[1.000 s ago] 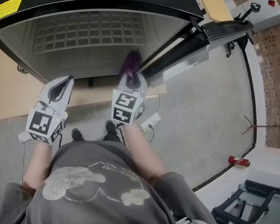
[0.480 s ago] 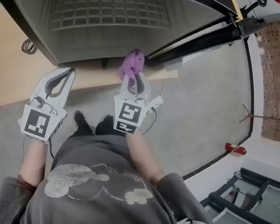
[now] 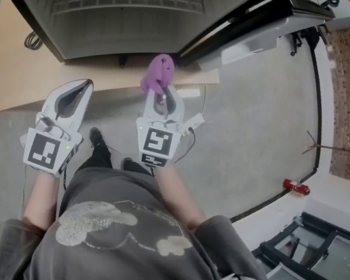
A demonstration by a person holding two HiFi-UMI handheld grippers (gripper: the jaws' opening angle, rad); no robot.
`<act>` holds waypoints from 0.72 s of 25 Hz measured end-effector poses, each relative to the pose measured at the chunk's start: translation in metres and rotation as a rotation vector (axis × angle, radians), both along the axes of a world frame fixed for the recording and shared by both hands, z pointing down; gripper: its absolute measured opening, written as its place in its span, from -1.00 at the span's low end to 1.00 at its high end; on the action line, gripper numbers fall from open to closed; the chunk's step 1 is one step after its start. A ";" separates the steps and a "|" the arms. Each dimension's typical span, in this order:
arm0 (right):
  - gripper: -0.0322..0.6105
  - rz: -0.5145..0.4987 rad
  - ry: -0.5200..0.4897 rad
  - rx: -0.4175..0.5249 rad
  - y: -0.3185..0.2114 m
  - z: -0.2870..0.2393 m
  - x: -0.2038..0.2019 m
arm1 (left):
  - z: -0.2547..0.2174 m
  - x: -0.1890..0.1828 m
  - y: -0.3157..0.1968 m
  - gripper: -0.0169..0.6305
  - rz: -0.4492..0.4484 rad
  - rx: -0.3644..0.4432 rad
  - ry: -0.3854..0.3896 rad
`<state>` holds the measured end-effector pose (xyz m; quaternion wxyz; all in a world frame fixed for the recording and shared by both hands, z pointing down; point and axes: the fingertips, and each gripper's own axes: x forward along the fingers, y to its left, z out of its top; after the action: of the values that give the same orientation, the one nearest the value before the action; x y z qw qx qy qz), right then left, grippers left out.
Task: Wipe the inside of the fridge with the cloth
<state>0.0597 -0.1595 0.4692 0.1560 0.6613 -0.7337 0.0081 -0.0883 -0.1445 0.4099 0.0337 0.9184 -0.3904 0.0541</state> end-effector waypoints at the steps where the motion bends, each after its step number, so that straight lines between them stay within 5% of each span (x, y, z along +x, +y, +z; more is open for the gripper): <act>1: -0.77 -0.002 -0.012 -0.002 0.007 0.000 0.006 | -0.003 0.006 0.006 -0.89 -0.006 0.007 -0.006; 10: -0.77 -0.130 -0.041 0.047 0.078 -0.019 0.054 | -0.026 0.056 0.084 -0.89 -0.092 0.041 -0.009; 18: -0.77 -0.201 -0.063 0.073 0.121 -0.033 0.054 | -0.048 0.056 0.131 -0.90 -0.157 0.054 0.009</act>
<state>0.1142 -0.0383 0.4359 0.1088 0.5890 -0.8007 -0.0137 -0.0326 -0.0135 0.3622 0.0149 0.8857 -0.4626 0.0365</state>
